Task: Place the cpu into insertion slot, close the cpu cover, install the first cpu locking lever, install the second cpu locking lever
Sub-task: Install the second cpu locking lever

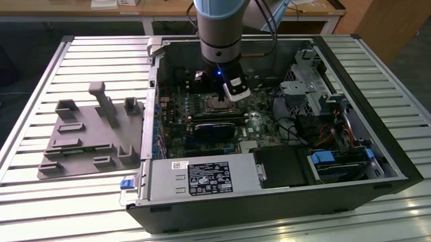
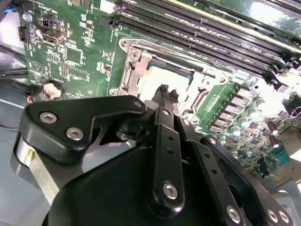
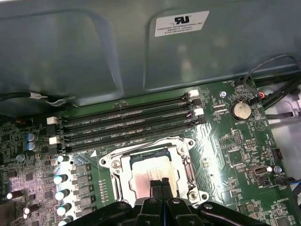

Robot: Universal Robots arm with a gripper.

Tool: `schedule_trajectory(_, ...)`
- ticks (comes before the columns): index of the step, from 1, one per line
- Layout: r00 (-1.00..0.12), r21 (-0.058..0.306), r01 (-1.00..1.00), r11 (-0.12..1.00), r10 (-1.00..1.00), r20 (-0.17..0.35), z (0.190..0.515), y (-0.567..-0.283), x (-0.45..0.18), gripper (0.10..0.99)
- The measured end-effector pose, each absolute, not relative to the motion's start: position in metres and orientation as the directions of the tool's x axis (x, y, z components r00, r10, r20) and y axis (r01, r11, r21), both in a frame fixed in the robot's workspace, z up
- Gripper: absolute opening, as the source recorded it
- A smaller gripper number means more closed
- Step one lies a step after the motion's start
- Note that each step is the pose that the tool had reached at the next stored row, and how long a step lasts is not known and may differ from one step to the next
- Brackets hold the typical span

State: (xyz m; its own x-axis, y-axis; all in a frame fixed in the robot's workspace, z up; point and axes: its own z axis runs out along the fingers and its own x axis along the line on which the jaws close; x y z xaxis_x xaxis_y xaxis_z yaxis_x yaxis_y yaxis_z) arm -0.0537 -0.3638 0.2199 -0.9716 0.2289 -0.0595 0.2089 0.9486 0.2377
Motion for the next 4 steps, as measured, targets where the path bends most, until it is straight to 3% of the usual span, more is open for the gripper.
schedule_trajectory(4, -0.972, 0.237, 0.209, 0.949, 0.229, -0.059, 0.22, -0.3638, -0.0537, 0.106)
